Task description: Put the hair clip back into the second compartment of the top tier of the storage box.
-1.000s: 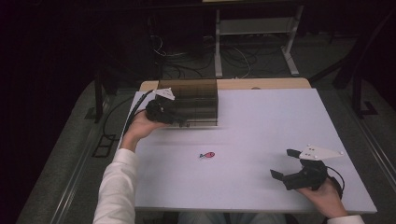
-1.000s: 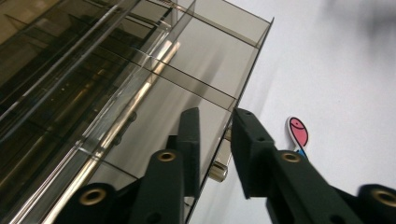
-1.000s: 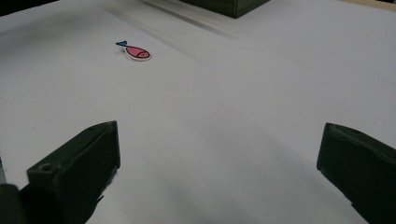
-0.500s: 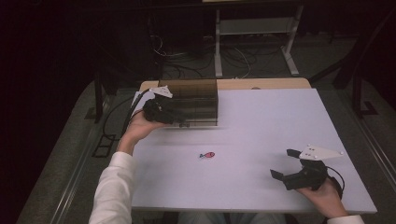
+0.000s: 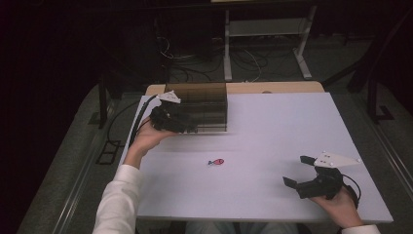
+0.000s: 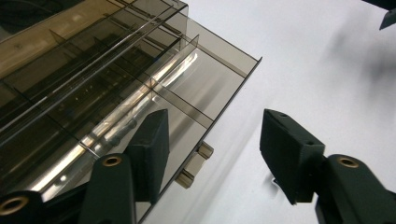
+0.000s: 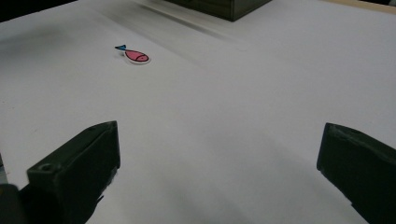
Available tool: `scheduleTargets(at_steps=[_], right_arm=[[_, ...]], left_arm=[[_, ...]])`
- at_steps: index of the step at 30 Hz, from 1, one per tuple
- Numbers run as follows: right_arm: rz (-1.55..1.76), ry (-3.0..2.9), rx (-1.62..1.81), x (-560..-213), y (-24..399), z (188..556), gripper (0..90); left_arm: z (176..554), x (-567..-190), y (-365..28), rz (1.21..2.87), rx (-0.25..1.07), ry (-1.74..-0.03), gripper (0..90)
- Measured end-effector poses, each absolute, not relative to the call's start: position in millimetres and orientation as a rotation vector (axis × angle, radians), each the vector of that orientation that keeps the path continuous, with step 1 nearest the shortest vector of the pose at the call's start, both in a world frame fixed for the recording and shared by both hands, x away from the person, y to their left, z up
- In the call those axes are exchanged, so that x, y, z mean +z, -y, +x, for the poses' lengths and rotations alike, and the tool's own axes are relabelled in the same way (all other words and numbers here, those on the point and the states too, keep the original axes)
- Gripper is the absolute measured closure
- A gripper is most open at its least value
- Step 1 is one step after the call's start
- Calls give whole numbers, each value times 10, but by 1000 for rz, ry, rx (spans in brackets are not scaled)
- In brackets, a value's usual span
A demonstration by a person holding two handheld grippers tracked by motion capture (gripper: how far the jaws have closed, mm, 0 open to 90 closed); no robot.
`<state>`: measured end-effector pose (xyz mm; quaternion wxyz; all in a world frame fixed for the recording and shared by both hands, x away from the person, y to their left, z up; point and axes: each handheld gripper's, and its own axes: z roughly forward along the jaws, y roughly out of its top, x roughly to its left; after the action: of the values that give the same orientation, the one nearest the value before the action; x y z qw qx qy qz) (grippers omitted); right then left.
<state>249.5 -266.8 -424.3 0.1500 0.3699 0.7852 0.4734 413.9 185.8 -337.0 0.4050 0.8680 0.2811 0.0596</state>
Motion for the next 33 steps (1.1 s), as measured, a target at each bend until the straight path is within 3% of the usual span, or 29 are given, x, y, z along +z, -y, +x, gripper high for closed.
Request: scheduleTargets(at_steps=[18,33], right_arm=[[1058,-2258,1360,-4238,2661,2485,0],[1057,-2259,1361,-4239,2659,2485,0]], left_arm=[[3968,-3450,-1779,2126,161,-782,294],[3841,-3448,-1659,2098,122,-753,252]])
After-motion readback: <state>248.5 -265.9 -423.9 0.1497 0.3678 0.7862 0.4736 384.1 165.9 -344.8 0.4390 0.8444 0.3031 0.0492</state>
